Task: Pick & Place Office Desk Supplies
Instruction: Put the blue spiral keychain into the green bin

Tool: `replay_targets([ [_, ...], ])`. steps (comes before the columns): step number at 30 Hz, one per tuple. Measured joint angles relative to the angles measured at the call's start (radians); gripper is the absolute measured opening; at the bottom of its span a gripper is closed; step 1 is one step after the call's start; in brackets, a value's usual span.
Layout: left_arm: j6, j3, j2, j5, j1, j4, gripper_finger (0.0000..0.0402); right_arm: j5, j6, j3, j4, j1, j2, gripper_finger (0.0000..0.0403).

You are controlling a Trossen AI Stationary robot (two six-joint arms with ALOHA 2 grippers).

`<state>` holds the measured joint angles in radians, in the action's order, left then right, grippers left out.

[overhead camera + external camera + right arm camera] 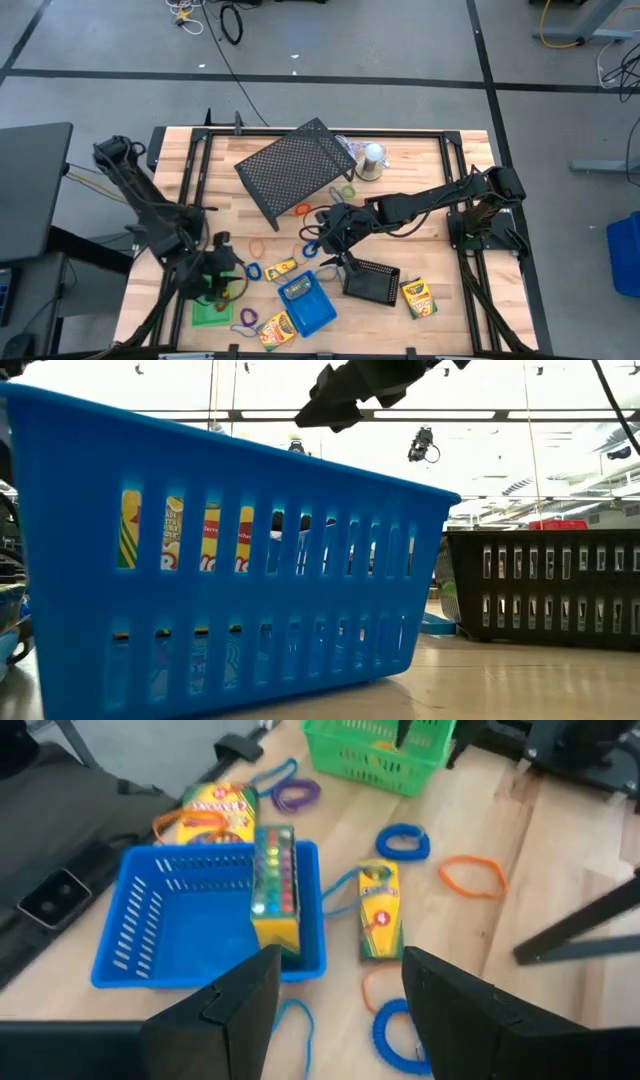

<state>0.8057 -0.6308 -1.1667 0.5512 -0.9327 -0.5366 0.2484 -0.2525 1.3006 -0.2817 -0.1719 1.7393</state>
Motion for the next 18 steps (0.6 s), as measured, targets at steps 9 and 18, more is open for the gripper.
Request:
replay_targets([
  [9,-0.176,-0.001,-0.19,-0.218,0.149,0.109,0.0232,-0.063,-0.026,0.0,-0.051,0.0,0.0,0.0217],
  [18,-0.228,-0.001,-0.299,-0.274,0.197,0.224,0.0233,-0.063,-0.026,0.0,-0.061,0.0,0.0,0.0217],
])
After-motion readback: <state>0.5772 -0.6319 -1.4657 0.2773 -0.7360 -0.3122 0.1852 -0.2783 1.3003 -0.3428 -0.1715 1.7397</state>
